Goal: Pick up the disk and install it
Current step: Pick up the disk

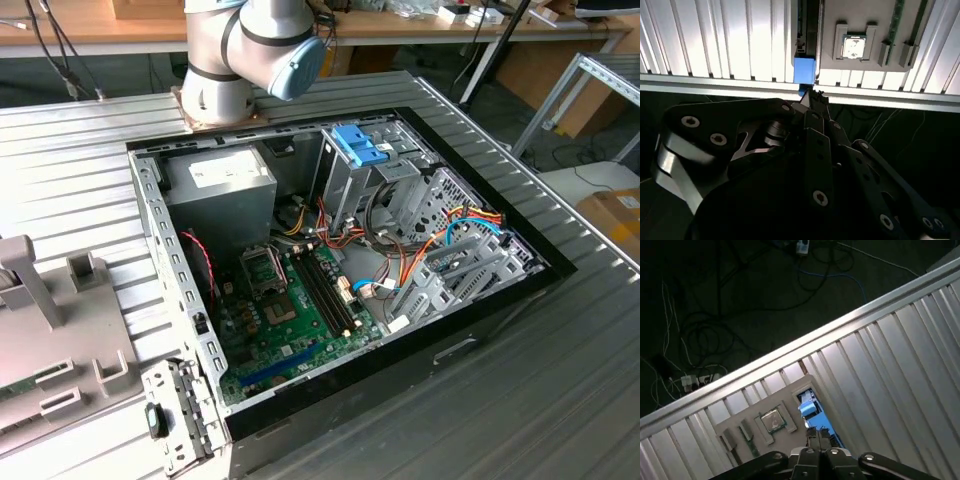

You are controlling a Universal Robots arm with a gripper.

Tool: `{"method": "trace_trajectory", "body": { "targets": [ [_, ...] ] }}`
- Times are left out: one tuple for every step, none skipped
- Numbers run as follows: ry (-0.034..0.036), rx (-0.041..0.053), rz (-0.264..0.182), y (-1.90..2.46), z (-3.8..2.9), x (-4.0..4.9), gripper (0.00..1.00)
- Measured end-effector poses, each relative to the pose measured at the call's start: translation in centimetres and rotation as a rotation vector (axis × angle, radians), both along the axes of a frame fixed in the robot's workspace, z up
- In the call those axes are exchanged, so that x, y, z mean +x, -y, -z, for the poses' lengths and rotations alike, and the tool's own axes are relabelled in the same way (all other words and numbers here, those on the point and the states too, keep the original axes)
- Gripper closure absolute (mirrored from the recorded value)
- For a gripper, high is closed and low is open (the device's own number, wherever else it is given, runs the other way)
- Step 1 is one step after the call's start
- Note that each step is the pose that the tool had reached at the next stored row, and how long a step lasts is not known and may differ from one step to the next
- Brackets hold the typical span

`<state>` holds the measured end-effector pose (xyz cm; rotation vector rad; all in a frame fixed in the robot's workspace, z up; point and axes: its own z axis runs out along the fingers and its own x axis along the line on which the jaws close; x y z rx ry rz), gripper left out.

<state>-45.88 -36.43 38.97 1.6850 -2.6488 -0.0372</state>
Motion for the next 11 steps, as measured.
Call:
{"method": "trace_trajectory", "body": {
  "targets": [
    [-0.0001, -0.0003, -0.023, 0.00, 0.00, 0.00, 0.89],
    [0.0000, -0.0005, -0.042, 0.00, 0.01, 0.00, 0.89],
    [-0.0001, -0.0009, -0.078, 0.00, 0.02, 0.00, 0.89],
    [0.0001, -0.0014, -0.115, 0.00, 0.04, 0.00, 0.89],
    [0.0000, -0.0020, -0.154, 0.00, 0.05, 0.00, 0.89],
    [-0.0001, -0.0028, -0.198, 0.00, 0.06, 0.00, 0.89],
    [-0.0001, -0.0030, -0.215, 0.00, 0.06, 0.00, 0.89],
    [0.0000, -0.0034, -0.235, 0.00, 0.08, 0.00, 0.89],
    [-0.0001, -0.0046, -0.307, 0.00, 0.09, 0.00, 0.89],
    [-0.0001, -0.0052, -0.346, 0.00, 0.11, 0.00, 0.89],
    [-0.0002, -0.0062, -0.389, 0.00, 0.12, 0.00, 0.89]
  ]
}}
